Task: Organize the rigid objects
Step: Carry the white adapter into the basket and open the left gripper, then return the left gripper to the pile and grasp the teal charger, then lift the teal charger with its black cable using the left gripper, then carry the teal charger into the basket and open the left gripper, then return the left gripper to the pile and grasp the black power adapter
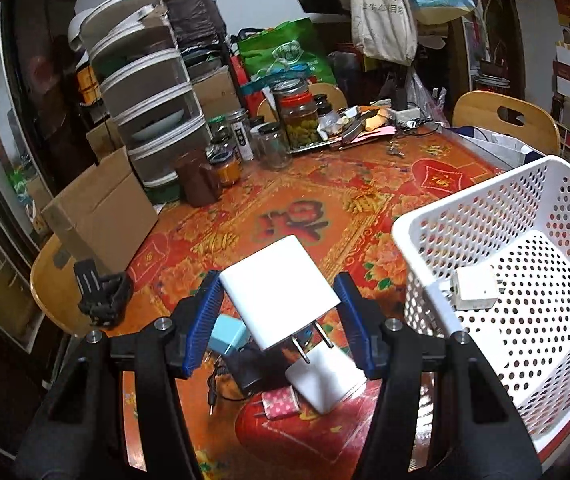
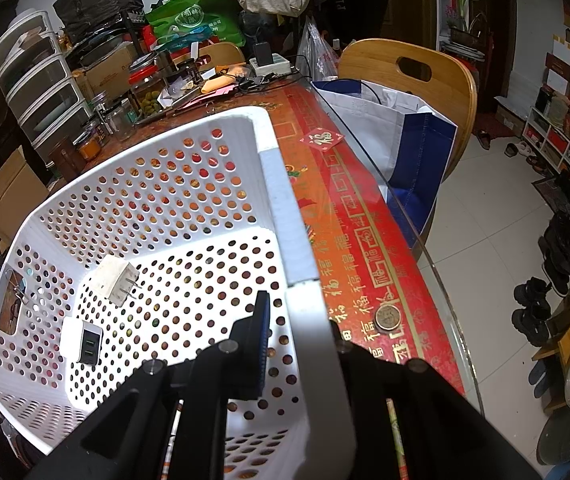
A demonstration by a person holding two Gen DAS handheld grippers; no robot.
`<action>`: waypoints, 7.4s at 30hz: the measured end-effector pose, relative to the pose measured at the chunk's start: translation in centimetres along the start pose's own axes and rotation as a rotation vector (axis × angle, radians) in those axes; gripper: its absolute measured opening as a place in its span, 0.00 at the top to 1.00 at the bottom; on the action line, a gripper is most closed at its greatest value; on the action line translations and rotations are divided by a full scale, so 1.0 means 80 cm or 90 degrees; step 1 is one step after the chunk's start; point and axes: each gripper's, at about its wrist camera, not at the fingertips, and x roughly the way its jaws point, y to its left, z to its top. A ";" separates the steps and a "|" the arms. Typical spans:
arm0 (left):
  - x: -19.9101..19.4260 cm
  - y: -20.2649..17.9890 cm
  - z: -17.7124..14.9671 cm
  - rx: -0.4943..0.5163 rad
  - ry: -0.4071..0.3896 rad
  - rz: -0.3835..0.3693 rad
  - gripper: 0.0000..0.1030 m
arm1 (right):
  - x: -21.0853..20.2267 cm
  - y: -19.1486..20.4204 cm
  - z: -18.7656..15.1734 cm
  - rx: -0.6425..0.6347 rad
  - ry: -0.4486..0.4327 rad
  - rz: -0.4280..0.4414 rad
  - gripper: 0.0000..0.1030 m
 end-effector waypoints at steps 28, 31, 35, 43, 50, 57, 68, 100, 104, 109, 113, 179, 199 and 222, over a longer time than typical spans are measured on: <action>-0.025 -0.061 0.040 0.056 -0.010 0.021 0.47 | 0.000 0.001 -0.001 -0.001 -0.001 0.001 0.86; -0.031 -0.077 0.047 0.072 -0.011 0.019 0.47 | 0.000 0.001 -0.001 -0.001 0.000 0.000 0.86; -0.026 -0.107 0.059 0.106 0.032 -0.011 0.47 | 0.000 0.001 -0.001 -0.001 0.000 0.001 0.86; 0.030 -0.217 0.049 0.262 0.222 -0.115 0.47 | -0.001 0.001 -0.002 0.001 -0.001 0.003 0.86; 0.070 -0.283 0.025 0.340 0.340 -0.160 0.47 | 0.000 0.001 0.000 0.004 0.003 0.010 0.86; 0.092 -0.301 0.022 0.354 0.379 -0.167 0.46 | 0.001 0.002 0.000 0.003 0.004 0.010 0.86; 0.061 -0.216 0.059 0.239 0.279 -0.202 0.21 | 0.004 0.001 -0.001 0.002 0.008 0.008 0.86; 0.254 0.150 -0.084 -0.201 0.348 -0.063 0.01 | 0.004 0.003 -0.001 -0.004 0.016 -0.011 0.86; 0.258 0.147 -0.087 -0.207 0.344 -0.061 0.04 | 0.004 0.003 -0.001 -0.005 0.015 -0.010 0.86; 0.257 0.145 -0.085 -0.221 0.339 -0.069 0.19 | 0.004 0.003 -0.001 -0.005 0.015 -0.011 0.86; 0.260 0.142 -0.082 -0.224 0.337 -0.059 0.31 | 0.004 0.003 -0.001 -0.004 0.015 -0.010 0.86; -0.005 -0.091 0.087 0.070 0.073 -0.007 0.62 | 0.003 0.010 -0.001 -0.016 0.013 -0.003 0.86; 0.087 -0.299 0.032 0.315 0.416 -0.218 0.62 | 0.004 0.013 0.001 -0.017 0.013 -0.002 0.86; 0.092 0.106 -0.075 -0.083 0.268 -0.080 0.00 | 0.007 0.012 0.003 -0.018 0.016 0.001 0.85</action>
